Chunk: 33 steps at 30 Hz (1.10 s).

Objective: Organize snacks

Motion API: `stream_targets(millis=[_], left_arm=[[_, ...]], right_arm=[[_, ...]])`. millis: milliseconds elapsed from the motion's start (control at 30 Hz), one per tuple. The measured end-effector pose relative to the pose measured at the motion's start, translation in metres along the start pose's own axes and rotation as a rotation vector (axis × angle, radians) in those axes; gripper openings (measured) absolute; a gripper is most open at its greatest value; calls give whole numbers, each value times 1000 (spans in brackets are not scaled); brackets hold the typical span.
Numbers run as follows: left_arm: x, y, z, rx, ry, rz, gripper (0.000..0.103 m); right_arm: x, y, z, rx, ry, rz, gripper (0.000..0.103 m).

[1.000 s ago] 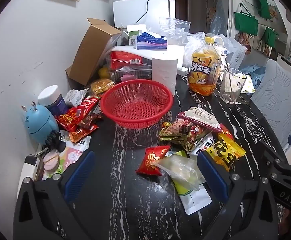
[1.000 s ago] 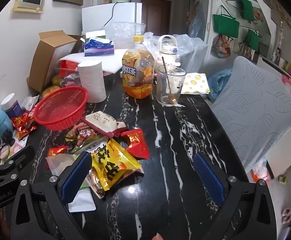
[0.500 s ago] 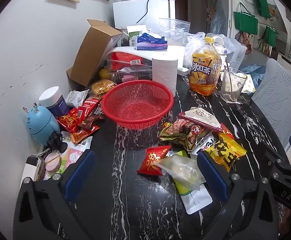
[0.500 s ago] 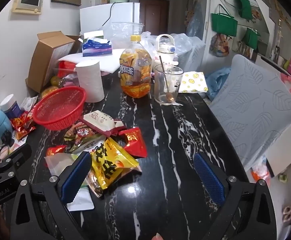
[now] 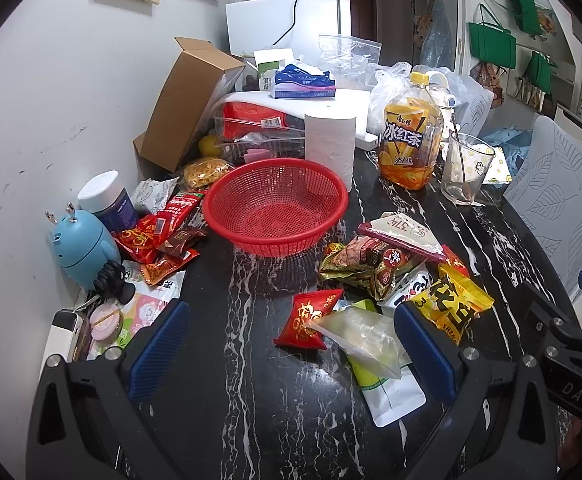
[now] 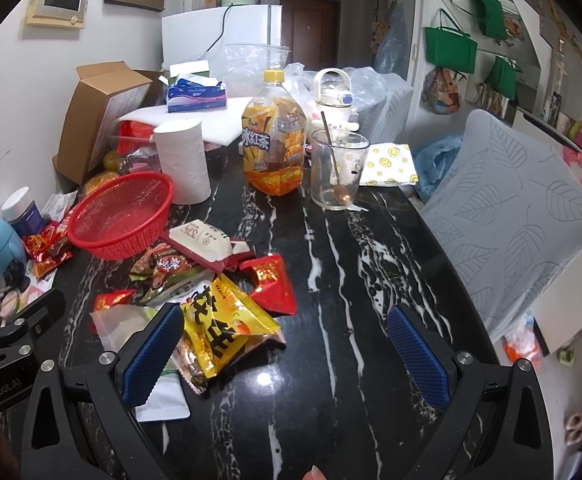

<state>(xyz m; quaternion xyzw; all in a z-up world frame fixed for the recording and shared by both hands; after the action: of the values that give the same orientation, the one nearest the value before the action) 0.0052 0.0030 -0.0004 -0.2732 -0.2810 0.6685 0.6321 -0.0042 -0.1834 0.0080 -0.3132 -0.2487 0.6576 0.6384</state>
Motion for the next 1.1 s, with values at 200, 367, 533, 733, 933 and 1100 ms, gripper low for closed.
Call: stream_targets(millis=[200, 367, 533, 733, 933, 1100], left_arm=[[-1, 0, 0, -1, 0, 0, 103], [0, 1, 1, -1, 1, 1, 103], [0, 1, 1, -3, 1, 1, 103], [0, 1, 3, -8, 3, 0, 103], [0, 1, 5, -10, 2, 0, 103], [1, 1, 10, -17, 4, 0, 103]], right_arm=[[2, 0, 1, -1, -7, 3, 103], [1, 0, 3, -5, -12, 3, 103], [2, 0, 4, -5, -15, 3, 103], [2, -1, 5, -8, -19, 3, 103], [2, 0, 7, -9, -20, 3, 103], [3, 0, 7, -11, -21, 4, 103]])
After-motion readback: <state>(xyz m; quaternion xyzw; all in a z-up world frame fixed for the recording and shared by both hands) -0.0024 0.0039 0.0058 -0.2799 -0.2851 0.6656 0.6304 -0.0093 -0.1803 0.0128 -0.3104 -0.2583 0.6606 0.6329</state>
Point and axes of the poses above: each gripper's, at about its wrist camera, not at the fingertips, and z roughly against the way its jaws point, x to its left, y to its underside, the point moved 1 cm from there along -z, roughly the way its jaws point, and after that the axes turned 4 degrees about z, right-handed, at the moved point
